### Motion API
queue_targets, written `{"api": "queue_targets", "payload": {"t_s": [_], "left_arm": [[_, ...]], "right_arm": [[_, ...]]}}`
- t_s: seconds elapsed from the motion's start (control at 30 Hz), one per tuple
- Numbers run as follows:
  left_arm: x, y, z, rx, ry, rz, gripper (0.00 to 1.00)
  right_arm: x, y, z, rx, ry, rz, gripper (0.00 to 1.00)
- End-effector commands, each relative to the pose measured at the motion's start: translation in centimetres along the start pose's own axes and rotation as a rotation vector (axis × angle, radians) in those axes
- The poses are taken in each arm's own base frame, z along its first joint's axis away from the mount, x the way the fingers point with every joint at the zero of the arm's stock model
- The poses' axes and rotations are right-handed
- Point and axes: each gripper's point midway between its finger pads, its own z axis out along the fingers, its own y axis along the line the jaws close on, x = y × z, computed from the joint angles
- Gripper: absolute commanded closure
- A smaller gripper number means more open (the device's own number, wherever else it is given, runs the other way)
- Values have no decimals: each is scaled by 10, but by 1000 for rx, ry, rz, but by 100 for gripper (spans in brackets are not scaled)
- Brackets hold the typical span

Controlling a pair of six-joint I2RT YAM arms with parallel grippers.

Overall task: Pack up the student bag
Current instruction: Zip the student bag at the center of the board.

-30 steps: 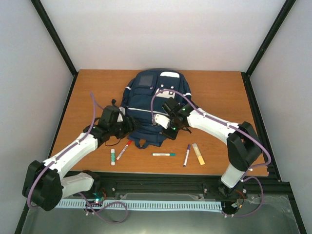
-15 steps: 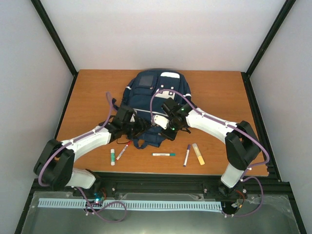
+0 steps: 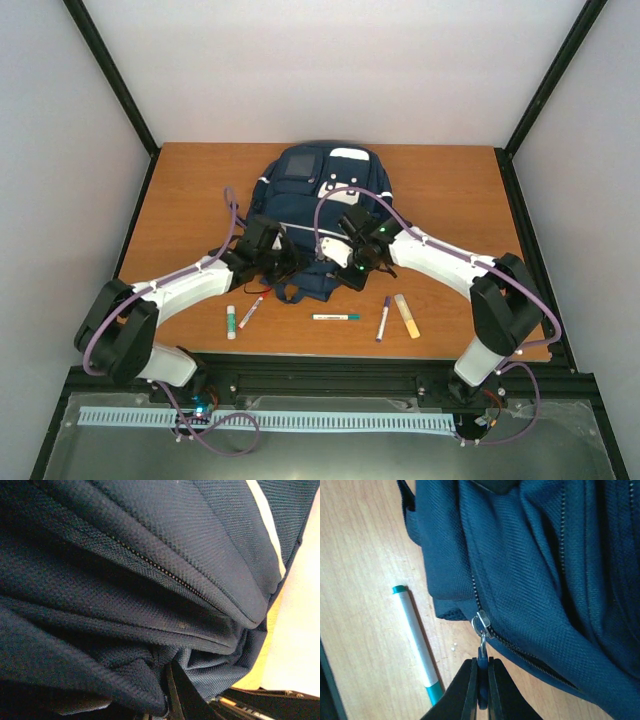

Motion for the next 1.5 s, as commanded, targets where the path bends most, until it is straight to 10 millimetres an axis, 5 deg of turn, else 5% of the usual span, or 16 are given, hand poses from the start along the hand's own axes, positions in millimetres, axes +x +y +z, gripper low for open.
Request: {"api": "queue_targets", "payload": {"t_s": [0.0,0.37,0.7,0.93,1.27,1.4,1.47], "left_arm": [[-13,-21,-13,44,-70,64,94],[-13,-18,-22,28,-90,93,99],[-11,-18,-24,31,-83,111,99],[-9,-18,-27,32,-79,133,99],[-8,-19,-30,34,-77,156,99],[-5,-25,-32,51,-58,204,94],[-4,-30,-38,51,-52,258,79]], "right_arm": [[25,-11,-3,50,56,3,97],[61,-72,-13,157,77,134,97],[89,-149,-9,280,95,263,97],[89,-192,-12,341,47,328,97],[85,-209,-12,375,5,373,94],[82,-198,-25,367,-34,370,72],[78,-189,-38,357,-65,367,61]]}}
